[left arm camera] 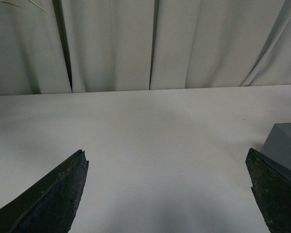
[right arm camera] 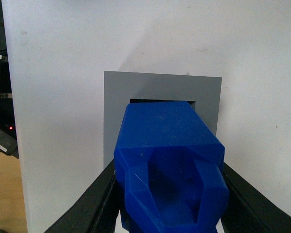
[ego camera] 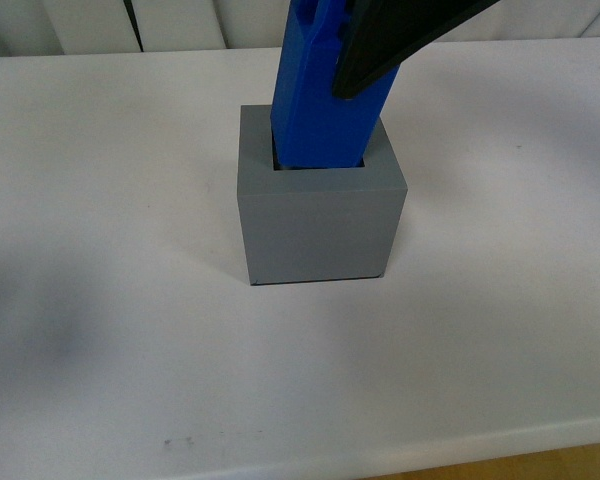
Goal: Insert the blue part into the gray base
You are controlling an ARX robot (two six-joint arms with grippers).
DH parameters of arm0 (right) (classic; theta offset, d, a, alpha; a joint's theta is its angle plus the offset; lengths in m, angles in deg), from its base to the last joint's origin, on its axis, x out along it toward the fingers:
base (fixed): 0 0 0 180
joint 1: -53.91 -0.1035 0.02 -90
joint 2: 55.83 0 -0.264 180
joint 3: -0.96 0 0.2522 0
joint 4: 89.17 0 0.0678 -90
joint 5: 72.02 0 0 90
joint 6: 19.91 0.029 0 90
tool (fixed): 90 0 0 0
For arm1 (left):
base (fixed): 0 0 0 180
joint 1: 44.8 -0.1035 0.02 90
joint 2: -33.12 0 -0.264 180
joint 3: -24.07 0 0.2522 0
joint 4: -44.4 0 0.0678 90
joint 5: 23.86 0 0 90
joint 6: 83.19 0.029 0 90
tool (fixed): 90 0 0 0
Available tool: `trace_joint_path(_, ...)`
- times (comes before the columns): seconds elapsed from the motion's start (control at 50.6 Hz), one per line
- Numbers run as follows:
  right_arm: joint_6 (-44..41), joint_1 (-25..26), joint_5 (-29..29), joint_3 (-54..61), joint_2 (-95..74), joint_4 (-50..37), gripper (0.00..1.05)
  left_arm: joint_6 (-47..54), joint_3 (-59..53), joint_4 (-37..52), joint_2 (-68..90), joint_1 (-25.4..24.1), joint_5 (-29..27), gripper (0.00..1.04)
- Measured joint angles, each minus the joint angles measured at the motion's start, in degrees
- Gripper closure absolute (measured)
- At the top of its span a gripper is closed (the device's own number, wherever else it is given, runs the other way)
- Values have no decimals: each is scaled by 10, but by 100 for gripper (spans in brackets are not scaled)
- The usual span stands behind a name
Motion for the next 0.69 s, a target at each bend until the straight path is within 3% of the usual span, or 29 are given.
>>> trace_joint_path(0.691, 2, 1, 8, 22, -2, -15, 57, 0, 0, 0, 0, 0, 0, 6)
